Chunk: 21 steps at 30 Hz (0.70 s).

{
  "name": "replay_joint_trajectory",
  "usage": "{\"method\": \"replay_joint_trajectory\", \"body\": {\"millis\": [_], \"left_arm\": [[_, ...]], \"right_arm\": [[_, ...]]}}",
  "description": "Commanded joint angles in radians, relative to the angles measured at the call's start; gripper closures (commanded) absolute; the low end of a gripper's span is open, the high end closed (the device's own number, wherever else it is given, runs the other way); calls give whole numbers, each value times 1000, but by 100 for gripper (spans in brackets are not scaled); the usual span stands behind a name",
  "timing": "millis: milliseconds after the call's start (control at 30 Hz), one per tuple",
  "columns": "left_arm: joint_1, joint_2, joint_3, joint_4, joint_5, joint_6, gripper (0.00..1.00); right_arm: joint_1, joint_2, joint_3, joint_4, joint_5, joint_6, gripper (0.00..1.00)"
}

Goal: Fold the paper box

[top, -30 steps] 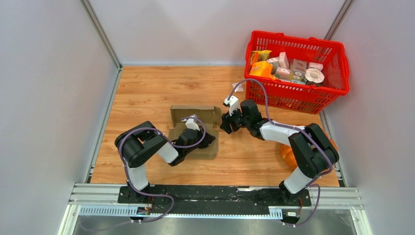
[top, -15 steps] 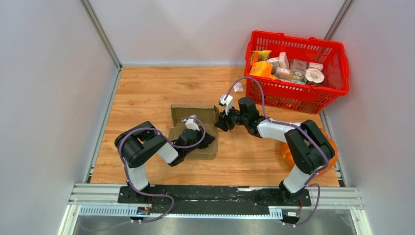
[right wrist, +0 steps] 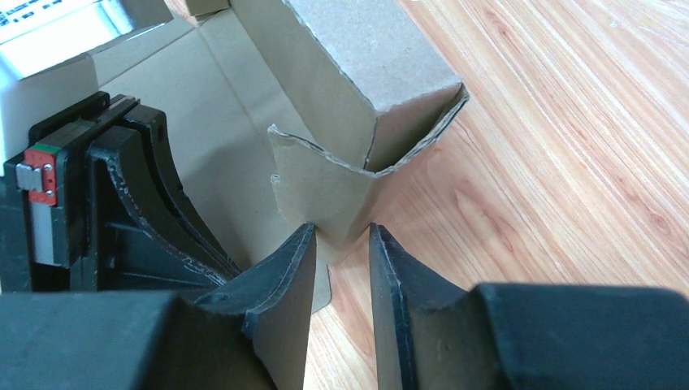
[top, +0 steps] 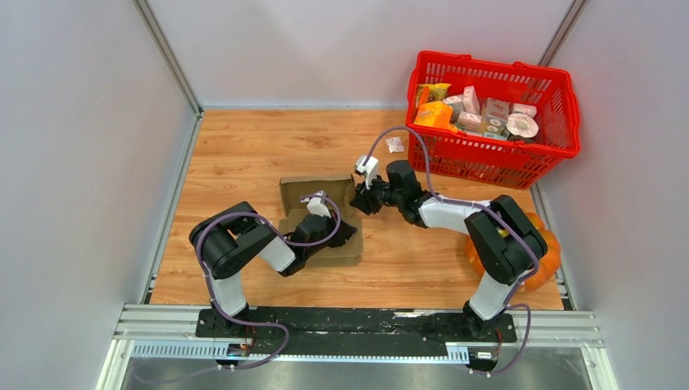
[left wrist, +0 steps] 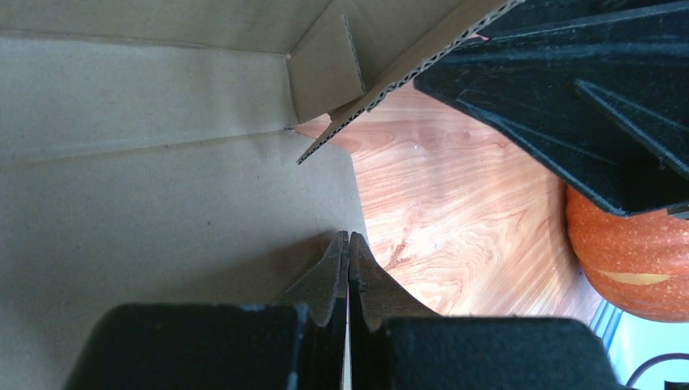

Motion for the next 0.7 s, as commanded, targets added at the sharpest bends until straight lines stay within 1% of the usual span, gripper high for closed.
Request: {"method": "replay_joint_trajectory", "body": {"millis": [0, 67, 100, 200, 233, 300, 433, 567, 600, 633, 667], "left_arm": [[-4, 5, -26, -113, 7, 27, 100], [-4, 5, -29, -113, 5, 27, 100], [-4, 5, -29, -113, 5, 27, 100], [-4, 5, -29, -113, 4, 27, 100], [-4, 5, -31, -113, 4, 29, 100], [-4, 7, -29, -113, 4, 29, 100], [-4, 5, -29, -113, 7, 30, 100], [-3, -1, -29, -114, 5, 35, 100], [-3, -1, -29, -116, 5, 35, 100], [-4, -2, -29, -117, 2, 36, 100], [-4, -1, -31, -117, 2, 37, 100]], "right_arm": [[44, 12, 30, 86, 121, 8, 63], [61, 12, 22, 117, 155, 12, 60], [67, 13, 16, 126, 205, 24, 59], [70, 22, 22, 148, 246, 55, 59], [70, 27, 28, 152, 252, 60, 61], [71, 39, 40, 155, 249, 77, 62], [75, 64, 56, 178, 243, 83, 57], [90, 68, 59, 189, 258, 91, 62], [90, 70, 65, 181, 261, 97, 69], [99, 67, 70, 178, 266, 103, 73], [105, 68, 68, 180, 285, 100, 74]]}}
